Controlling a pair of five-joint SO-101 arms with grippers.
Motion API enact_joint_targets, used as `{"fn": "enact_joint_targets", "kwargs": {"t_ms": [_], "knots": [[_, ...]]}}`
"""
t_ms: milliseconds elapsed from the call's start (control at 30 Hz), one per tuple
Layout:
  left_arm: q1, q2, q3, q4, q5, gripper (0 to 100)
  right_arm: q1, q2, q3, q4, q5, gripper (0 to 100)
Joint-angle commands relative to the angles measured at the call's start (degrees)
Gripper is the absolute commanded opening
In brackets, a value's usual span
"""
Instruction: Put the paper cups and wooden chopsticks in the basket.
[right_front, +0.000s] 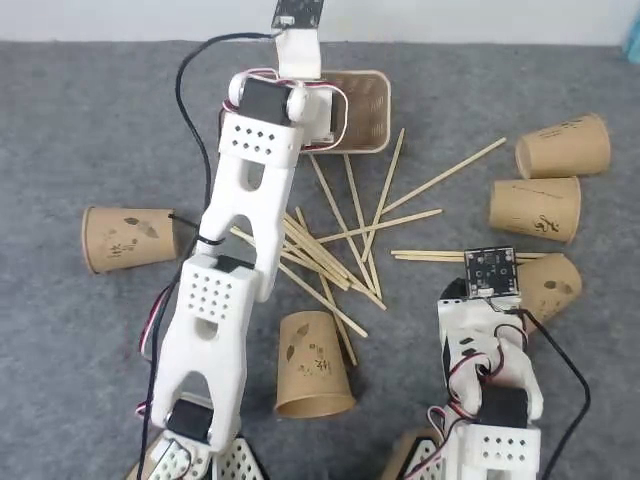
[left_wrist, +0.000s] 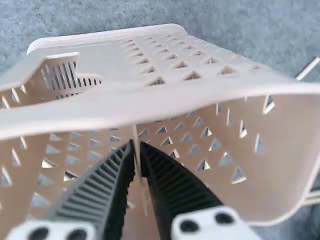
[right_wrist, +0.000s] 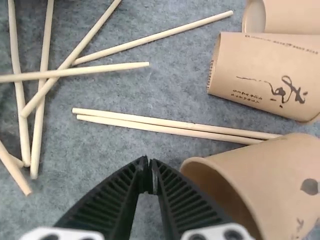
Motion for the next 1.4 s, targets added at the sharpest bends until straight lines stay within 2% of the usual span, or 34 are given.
{"fn": "enact_joint_targets", "kwargs": {"t_ms": [0,200,533,667,800,900,1000,1167,1367], "knots": [[-0.6,-10.4,2.3,-1.4,-0.8,1,-0.1,1.0,1.3,-1.3,2.5,0.9],[-1.9,-11.3,4.7,-5.5,-0.9,1,-0.8,1.0,1.3,-1.2,2.6,0.9],[-2.6,-10.0,5.0,-7.5,-1.9,1,-0.9,1.0,1.3,-1.2,2.7,0.9],[-4.0,-6.7,5.0,-13.6,0.8,1,-0.9,1.0,1.3,-1.2,2.7,0.9],[-5.8,-5.5,4.4,-17.1,3.8,10,-0.9,1.0,1.3,-1.2,2.7,0.9],[-6.2,-5.8,2.6,-17.0,7.9,18,-0.9,1.0,1.3,-1.2,2.7,0.9],[-6.2,-5.8,1.2,-16.5,9.8,22,-0.9,1.0,1.3,-1.2,2.7,0.9],[-6.0,-5.9,-4.0,-13.8,9.8,23,-1.0,1.0,1.3,-1.3,2.7,0.9],[-6.4,-5.9,-20.3,-4.1,9.8,23,-1.0,1.0,1.3,-1.3,2.7,0.9]]}}
